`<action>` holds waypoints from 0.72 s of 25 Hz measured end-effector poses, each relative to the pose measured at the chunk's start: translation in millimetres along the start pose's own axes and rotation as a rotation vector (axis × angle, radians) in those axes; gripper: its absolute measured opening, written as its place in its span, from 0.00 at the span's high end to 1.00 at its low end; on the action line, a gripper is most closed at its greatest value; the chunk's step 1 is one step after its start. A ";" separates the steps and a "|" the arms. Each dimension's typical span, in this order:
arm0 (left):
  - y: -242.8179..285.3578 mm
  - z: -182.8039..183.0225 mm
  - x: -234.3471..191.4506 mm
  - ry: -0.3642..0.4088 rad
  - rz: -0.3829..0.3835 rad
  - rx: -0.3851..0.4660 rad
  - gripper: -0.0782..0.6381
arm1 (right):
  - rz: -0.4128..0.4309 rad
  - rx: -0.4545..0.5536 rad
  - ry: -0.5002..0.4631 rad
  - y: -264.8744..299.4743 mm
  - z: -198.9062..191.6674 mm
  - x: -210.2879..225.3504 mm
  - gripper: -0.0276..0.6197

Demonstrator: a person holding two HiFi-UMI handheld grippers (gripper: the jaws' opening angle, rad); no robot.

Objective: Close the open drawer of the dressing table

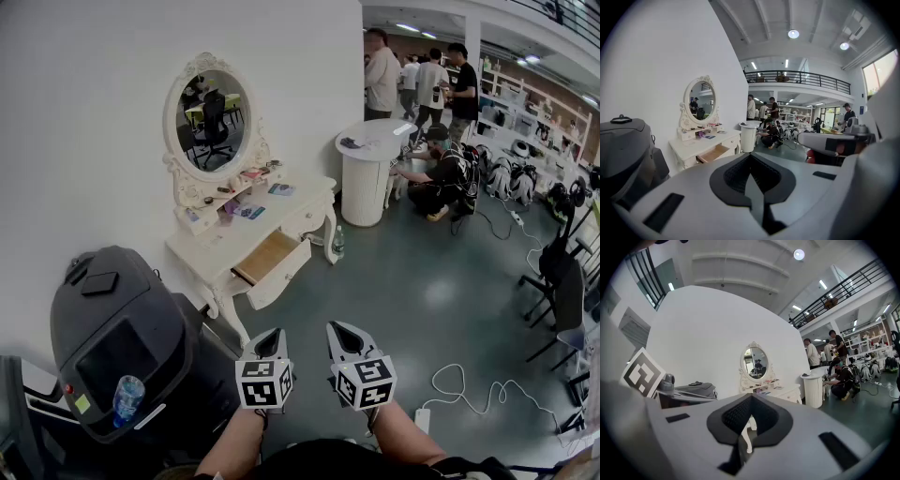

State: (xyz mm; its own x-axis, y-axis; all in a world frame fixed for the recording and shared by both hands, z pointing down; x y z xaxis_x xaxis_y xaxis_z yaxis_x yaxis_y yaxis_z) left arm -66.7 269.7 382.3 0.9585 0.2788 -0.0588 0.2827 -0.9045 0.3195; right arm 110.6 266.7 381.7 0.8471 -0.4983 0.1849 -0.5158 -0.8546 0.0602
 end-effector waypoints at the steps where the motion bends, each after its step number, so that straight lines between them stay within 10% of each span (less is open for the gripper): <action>1: 0.6 -1.1 0.2 -0.002 0.000 -0.003 0.88 | 0.002 -0.001 -0.001 0.2 -0.4 0.7 0.95; 18: 19.0 -7.7 39.3 0.004 0.019 -0.021 0.88 | 0.021 -0.010 0.026 -17.8 -5.6 37.5 0.94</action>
State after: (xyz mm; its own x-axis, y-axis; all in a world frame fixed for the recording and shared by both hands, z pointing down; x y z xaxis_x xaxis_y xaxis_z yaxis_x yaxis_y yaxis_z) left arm -23.9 265.9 393.3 0.9636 0.2631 -0.0486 0.2636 -0.9025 0.3405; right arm 150.9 264.0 393.1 0.8327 -0.5116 0.2117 -0.5344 -0.8426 0.0661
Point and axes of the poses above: the fingertips, and each gripper's own axes: y forward along the fingers, x to its right, z out of its top, the point moved 8 cm from there along -y, backward along the fingers, and after that the axes turned 3 degrees about x, right-handed, at the moved point
